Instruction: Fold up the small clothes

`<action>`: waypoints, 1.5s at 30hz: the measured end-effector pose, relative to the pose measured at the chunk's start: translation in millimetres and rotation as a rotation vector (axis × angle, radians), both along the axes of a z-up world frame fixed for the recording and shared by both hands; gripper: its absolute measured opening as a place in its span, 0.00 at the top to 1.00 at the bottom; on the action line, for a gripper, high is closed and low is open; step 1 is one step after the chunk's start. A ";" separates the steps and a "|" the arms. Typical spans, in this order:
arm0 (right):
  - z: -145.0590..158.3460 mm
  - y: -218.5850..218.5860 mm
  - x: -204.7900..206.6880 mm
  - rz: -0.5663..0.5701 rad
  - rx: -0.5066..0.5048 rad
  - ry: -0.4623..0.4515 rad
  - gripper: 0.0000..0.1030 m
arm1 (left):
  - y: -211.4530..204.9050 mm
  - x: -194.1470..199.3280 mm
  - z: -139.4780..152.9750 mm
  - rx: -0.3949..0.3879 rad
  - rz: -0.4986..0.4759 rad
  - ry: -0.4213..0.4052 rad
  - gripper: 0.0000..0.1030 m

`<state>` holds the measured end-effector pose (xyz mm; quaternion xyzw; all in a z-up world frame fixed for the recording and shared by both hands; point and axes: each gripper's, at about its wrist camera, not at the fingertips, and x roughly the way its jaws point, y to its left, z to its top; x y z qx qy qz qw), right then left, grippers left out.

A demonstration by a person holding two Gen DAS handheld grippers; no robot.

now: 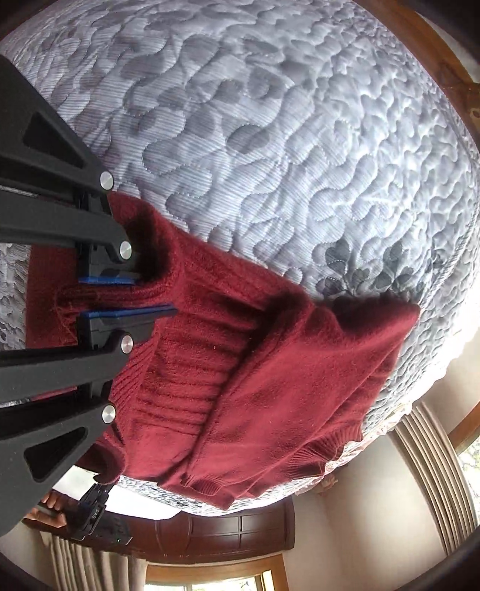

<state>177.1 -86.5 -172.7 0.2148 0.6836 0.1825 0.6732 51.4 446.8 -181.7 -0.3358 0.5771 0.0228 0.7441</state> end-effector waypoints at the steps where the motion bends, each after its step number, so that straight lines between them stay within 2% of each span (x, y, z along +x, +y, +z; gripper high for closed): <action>1: -0.9 -1.1 0.9 -0.002 -0.002 0.004 0.91 | 1.0 0.0 0.4 -0.001 -0.003 0.008 0.86; 3: 0.7 -5.6 1.4 -0.012 0.001 -0.004 0.86 | 5.3 -0.4 2.5 -0.022 0.002 0.007 0.84; 5: 8.7 -16.7 2.4 -0.030 -0.010 -0.035 0.69 | 11.8 -2.5 7.9 -0.029 0.015 -0.001 0.71; 6: 13.3 -21.8 1.0 -0.037 -0.017 -0.051 0.65 | 15.7 -4.0 12.0 -0.025 0.025 -0.006 0.61; 7: 18.9 -25.8 0.0 -0.038 -0.034 -0.069 0.63 | 20.5 -6.4 18.1 -0.009 0.043 -0.018 0.57; 8: 23.3 -27.0 -0.8 -0.028 -0.048 -0.087 0.63 | 24.5 -8.6 24.8 0.021 0.062 -0.031 0.49; 9: 29.0 -29.0 -2.1 -0.015 -0.063 -0.108 0.63 | 29.0 -10.9 32.6 0.063 0.079 -0.048 0.46; 12: 43.1 -24.6 -7.6 0.056 -0.120 -0.169 0.61 | 33.7 -9.9 50.5 0.163 0.065 -0.089 0.45; 14: 47.8 -12.2 -11.3 0.133 -0.164 -0.205 0.53 | 28.0 -4.2 56.9 0.232 0.010 -0.101 0.43; 16: 47.1 1.1 -13.5 0.202 -0.199 -0.231 0.51 | 13.9 5.2 58.2 0.290 -0.075 -0.106 0.42; 21: 29.5 24.5 -8.0 0.287 -0.245 -0.228 0.48 | -20.3 26.0 44.1 0.340 -0.239 -0.091 0.39; 26: 13.6 34.6 0.4 0.331 -0.282 -0.224 0.47 | -38.5 41.6 26.4 0.359 -0.320 -0.066 0.39; 30: 5.6 38.3 8.3 0.359 -0.272 -0.216 0.47 | -52.5 50.5 20.9 0.379 -0.403 -0.073 0.39; 31: 3.4 41.1 10.3 0.360 -0.273 -0.221 0.49 | -55.9 52.7 19.0 0.383 -0.422 -0.072 0.39; 32: 3.1 42.8 10.9 0.369 -0.273 -0.219 0.58 | -58.8 54.2 17.7 0.385 -0.439 -0.073 0.40; 34: 1.9 44.7 10.8 0.394 -0.258 -0.211 0.72 | -64.8 57.3 14.6 0.383 -0.474 -0.073 0.46; 36: 3.2 47.2 10.1 0.422 -0.268 -0.220 0.80 | -67.4 58.8 12.1 0.375 -0.496 -0.070 0.58; 37: 3.5 47.0 9.5 0.432 -0.271 -0.223 0.86 | -67.8 59.4 9.6 0.368 -0.504 -0.069 0.72; 38: 4.4 48.0 9.4 0.436 -0.269 -0.224 0.87 | -67.3 59.6 7.7 0.361 -0.508 -0.072 0.78; 40: 7.8 46.0 9.2 0.433 -0.268 -0.229 0.87 | -66.0 59.6 6.3 0.361 -0.510 -0.079 0.84; 42: 13.0 47.2 7.0 0.440 -0.245 -0.244 0.87 | -64.9 59.1 6.6 0.352 -0.513 -0.084 0.85; 45: 10.1 47.4 6.0 0.450 -0.243 -0.240 0.77 | -59.9 61.2 3.4 0.342 -0.517 -0.071 0.80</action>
